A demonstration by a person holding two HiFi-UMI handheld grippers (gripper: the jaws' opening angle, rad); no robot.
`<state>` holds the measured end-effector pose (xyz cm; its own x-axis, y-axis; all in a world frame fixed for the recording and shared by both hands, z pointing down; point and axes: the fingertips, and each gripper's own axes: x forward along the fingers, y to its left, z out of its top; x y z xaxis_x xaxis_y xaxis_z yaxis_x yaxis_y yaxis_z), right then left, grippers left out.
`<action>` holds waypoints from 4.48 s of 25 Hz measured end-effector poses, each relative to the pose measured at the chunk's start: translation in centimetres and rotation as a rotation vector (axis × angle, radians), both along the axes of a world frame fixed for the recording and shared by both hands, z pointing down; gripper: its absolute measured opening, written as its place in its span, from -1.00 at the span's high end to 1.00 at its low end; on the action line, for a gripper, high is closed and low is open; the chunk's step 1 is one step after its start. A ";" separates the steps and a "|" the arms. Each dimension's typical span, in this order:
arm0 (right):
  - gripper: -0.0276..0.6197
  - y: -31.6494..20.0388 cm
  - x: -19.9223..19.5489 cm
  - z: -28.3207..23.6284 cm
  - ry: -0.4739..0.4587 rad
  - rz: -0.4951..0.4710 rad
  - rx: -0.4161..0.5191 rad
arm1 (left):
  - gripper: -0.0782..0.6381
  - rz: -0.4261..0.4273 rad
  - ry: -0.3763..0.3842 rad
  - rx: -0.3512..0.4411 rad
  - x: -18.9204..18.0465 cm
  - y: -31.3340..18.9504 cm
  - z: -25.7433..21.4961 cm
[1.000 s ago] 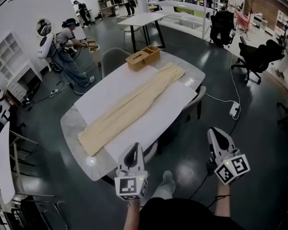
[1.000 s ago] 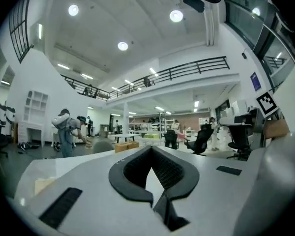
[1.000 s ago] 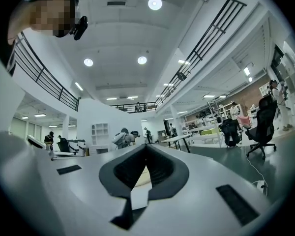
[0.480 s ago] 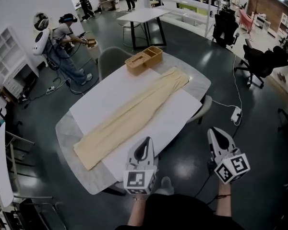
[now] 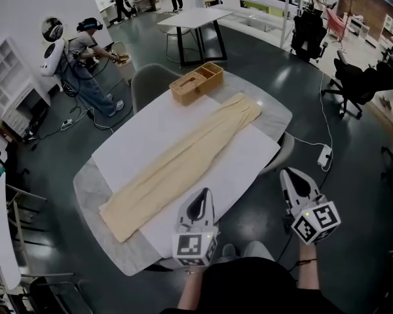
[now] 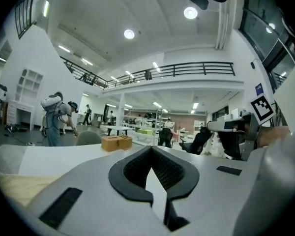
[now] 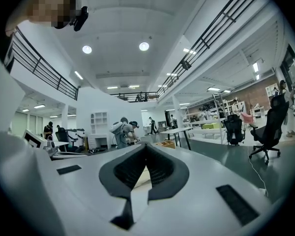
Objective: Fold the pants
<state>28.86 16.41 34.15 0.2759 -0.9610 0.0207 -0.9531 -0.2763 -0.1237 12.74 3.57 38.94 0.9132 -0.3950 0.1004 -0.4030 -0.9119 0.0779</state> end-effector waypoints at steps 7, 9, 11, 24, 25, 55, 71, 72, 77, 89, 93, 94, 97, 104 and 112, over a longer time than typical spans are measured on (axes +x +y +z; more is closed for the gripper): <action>0.87 -3.2 3.0 0.5 -0.027 -0.005 -0.005 | 0.74 -0.036 -0.019 0.001 0.6 -2.5 0.3; 0.87 -4.3 3.9 0.7 -0.036 -0.012 -0.002 | 0.74 -0.050 -0.024 -0.001 1.1 -3.5 0.5; 0.87 -5.5 5.1 0.9 -0.048 -0.026 -0.003 | 0.74 -0.065 -0.021 -0.004 2.0 -4.4 0.5; 0.87 -16.3 16.4 3.7 -0.128 -0.225 -0.074 | 0.74 -0.224 -0.068 -0.070 11.3 -10.7 2.5; 0.87 -17.1 16.9 4.0 -0.133 -0.245 -0.086 | 0.74 -0.236 -0.073 -0.077 11.7 -11.1 2.7; 0.87 -33.1 32.9 18.6 -0.219 -0.345 -0.499 | 0.74 -0.309 -0.199 -0.349 21.7 -20.0 13.1; 0.26 -36.0 37.3 26.6 -0.204 -0.332 -0.743 | 0.74 -0.311 -0.190 -0.427 23.4 -21.3 15.6; 0.25 -36.1 37.3 26.8 -0.219 -0.333 -0.751 | 0.74 -0.313 -0.190 -0.428 23.3 -21.5 15.5; 0.24 -36.4 37.3 27.9 -0.269 -0.355 -0.799 | 0.74 -0.322 -0.191 -0.434 23.0 -21.9 15.6; 0.33 -36.4 36.8 28.9 -0.292 -0.387 -0.890 | 0.74 -0.340 -0.203 -0.439 22.8 -21.9 16.1; 0.44 -36.5 36.5 29.0 -0.312 -0.416 -0.899 | 0.74 -0.355 -0.204 -0.437 22.5 -21.8 16.1; 0.49 -36.5 36.5 28.9 -0.321 -0.423 -0.895 | 0.74 -0.359 -0.203 -0.437 22.4 -21.8 16.0; 0.64 -36.7 36.3 28.6 -0.351 -0.440 -0.880 | 0.74 -0.370 -0.207 -0.435 22.0 -21.7 16.1; 0.79 -36.8 36.0 27.4 -0.399 -0.478 -0.851 | 0.74 -0.389 -0.205 -0.428 21.4 -21.2 15.5; 0.81 -36.3 35.4 23.7 -0.486 -0.484 -0.773 | 0.74 -0.443 -0.205 -0.398 18.3 -19.8 13.5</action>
<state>64.23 -19.85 57.80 -0.3402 -0.6437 0.6855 -0.8778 -0.0440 -0.4770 31.09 -16.20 52.39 0.6183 -0.6274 0.4734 -0.7784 -0.5722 0.2584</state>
